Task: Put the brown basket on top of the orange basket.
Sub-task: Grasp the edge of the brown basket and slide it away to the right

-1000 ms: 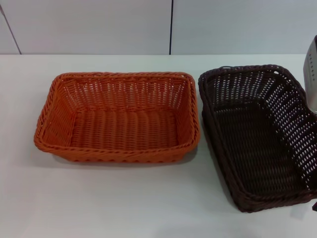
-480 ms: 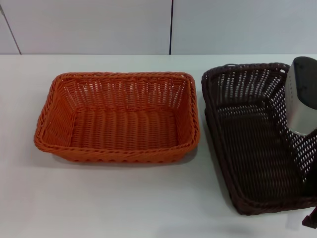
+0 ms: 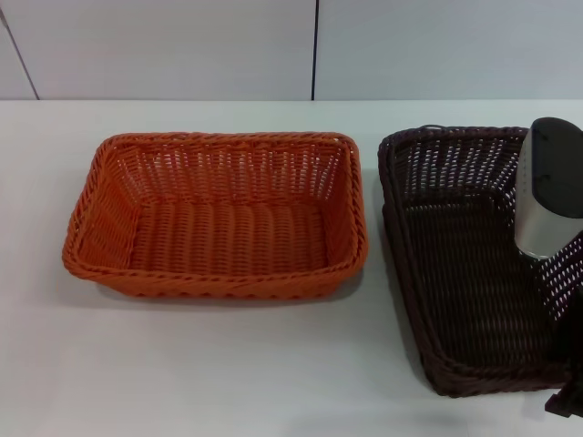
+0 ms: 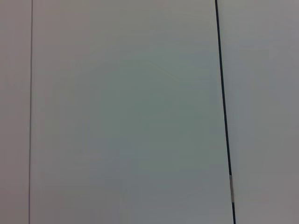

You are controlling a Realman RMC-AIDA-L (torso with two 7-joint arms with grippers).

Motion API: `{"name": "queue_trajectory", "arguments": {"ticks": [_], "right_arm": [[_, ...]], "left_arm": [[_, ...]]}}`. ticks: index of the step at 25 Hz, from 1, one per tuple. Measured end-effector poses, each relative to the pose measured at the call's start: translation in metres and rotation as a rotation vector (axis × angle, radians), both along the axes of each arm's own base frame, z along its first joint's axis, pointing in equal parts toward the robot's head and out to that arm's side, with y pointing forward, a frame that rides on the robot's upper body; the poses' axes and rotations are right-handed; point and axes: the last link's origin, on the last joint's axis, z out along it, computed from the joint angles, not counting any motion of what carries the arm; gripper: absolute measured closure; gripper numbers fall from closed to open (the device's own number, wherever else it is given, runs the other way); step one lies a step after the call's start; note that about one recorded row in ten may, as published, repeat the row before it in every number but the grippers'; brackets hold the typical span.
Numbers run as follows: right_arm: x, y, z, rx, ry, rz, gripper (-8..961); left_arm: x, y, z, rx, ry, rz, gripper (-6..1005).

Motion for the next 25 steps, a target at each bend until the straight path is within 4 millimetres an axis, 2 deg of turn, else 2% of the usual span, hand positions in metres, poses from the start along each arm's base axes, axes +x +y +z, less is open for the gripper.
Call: {"name": "queue_trajectory", "arguments": {"ticks": [12, 20, 22, 25], "right_arm": [[0.005, -0.002, -0.011, -0.008, -0.027, 0.017, 315], [0.002, 0.012, 0.0, 0.13, -0.01, 0.059, 366], [0.0, 0.015, 0.002, 0.155, -0.005, 0.076, 573], [0.0, 0.016, 0.003, 0.16, -0.002, 0.084, 648]], "left_arm": [[0.0, -0.001, -0.001, -0.007, 0.003, 0.0, 344], [-0.001, -0.003, -0.001, -0.008, 0.004, 0.004, 344], [-0.001, -0.003, -0.001, -0.008, 0.004, 0.005, 344], [-0.001, -0.003, -0.003, -0.014, 0.002, 0.002, 344]]}}
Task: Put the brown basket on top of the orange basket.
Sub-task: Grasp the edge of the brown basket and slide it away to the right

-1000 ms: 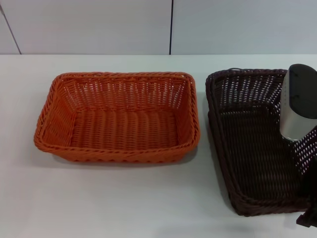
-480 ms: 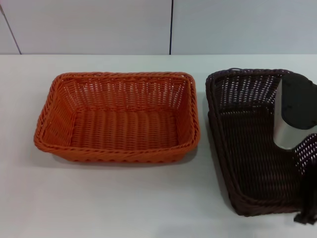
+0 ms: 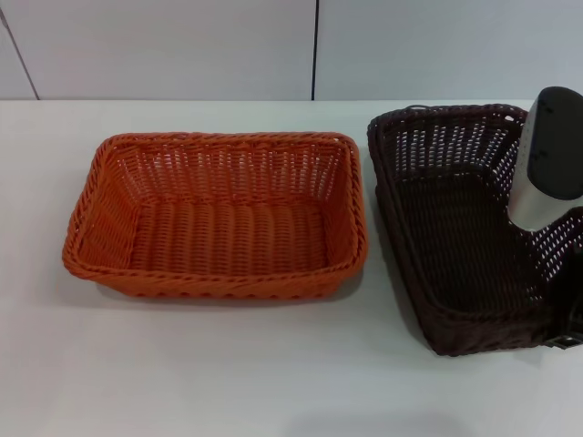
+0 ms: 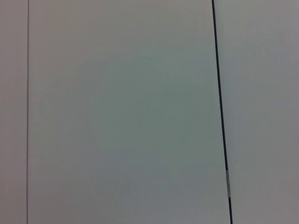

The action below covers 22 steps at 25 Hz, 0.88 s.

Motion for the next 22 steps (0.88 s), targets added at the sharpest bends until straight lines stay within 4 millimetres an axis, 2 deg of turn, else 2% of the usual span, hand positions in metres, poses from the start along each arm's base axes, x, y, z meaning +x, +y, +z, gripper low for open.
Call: {"name": "queue_trajectory", "arguments": {"ticks": [3, 14, 22], "right_arm": [[0.001, -0.002, -0.003, -0.02, -0.008, 0.006, 723], [0.003, -0.008, -0.009, -0.025, -0.039, 0.052, 751], [-0.013, -0.008, 0.006, 0.083, -0.069, 0.141, 768]], "left_arm": [[0.0, -0.001, -0.001, -0.004, 0.0, -0.001, 344], [-0.001, -0.002, -0.001, -0.005, 0.001, 0.002, 344], [-0.001, -0.002, 0.0, -0.004, 0.001, 0.001, 344]]}}
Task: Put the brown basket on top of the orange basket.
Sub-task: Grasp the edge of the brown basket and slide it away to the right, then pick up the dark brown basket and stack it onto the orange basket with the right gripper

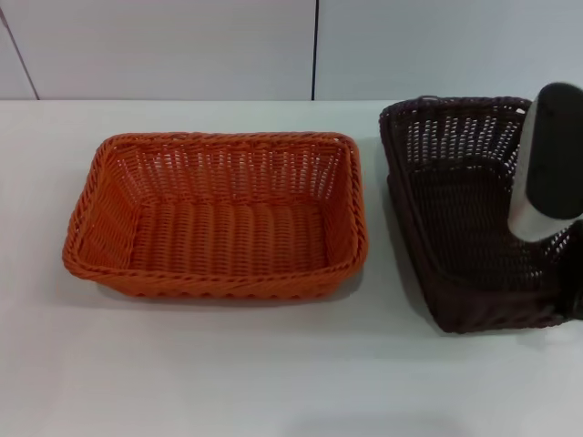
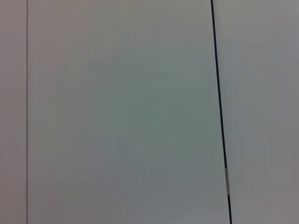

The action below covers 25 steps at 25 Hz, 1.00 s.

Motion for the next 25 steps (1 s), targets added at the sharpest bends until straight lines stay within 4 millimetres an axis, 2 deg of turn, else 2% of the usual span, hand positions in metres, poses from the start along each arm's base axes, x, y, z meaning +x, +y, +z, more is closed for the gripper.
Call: {"name": "queue_trajectory", "arguments": {"ticks": [4, 10, 17, 25], "right_arm": [[-0.006, -0.001, 0.006, 0.031, -0.006, 0.024, 791], [-0.031, -0.001, 0.021, 0.095, -0.012, 0.098, 797], [-0.048, 0.002, 0.026, 0.12, -0.018, 0.161, 796], [-0.084, 0.001, 0.03, 0.104, -0.032, 0.283, 796]], "left_arm": [[0.0, 0.0, 0.0, 0.0, 0.0, 0.001, 344], [0.0, 0.001, 0.001, -0.001, 0.002, -0.002, 344], [0.001, 0.001, 0.0, -0.003, 0.002, -0.004, 344], [0.001, 0.002, 0.0, -0.003, 0.003, -0.006, 344]]}}
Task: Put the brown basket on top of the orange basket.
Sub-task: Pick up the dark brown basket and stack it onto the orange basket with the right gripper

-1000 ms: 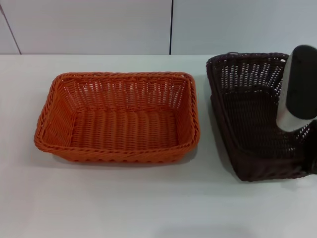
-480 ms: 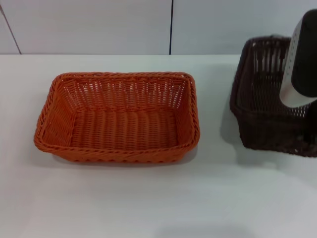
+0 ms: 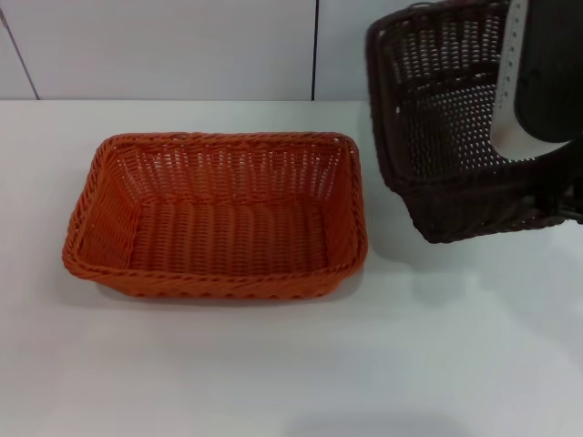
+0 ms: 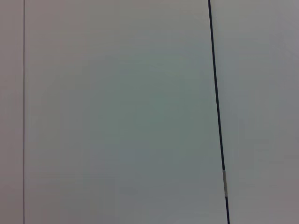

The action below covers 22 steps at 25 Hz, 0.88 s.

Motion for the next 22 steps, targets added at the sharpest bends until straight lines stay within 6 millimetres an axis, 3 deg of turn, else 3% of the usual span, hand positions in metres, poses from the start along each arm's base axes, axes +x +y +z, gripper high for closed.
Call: {"name": "queue_trajectory", "arguments": {"ticks": [8, 15, 22], "right_arm": [[-0.026, 0.003, 0.004, 0.006, -0.021, 0.124, 795], [-0.047, 0.008, -0.01, -0.088, 0.017, 0.304, 797], [-0.052, 0.002, -0.023, -0.225, 0.038, 0.427, 796]], "left_arm": [[0.0, 0.0, 0.0, -0.001, 0.0, 0.002, 344], [-0.001, -0.002, -0.001, -0.001, -0.002, 0.005, 344], [0.0, -0.001, -0.002, 0.0, -0.004, 0.003, 344]]}}
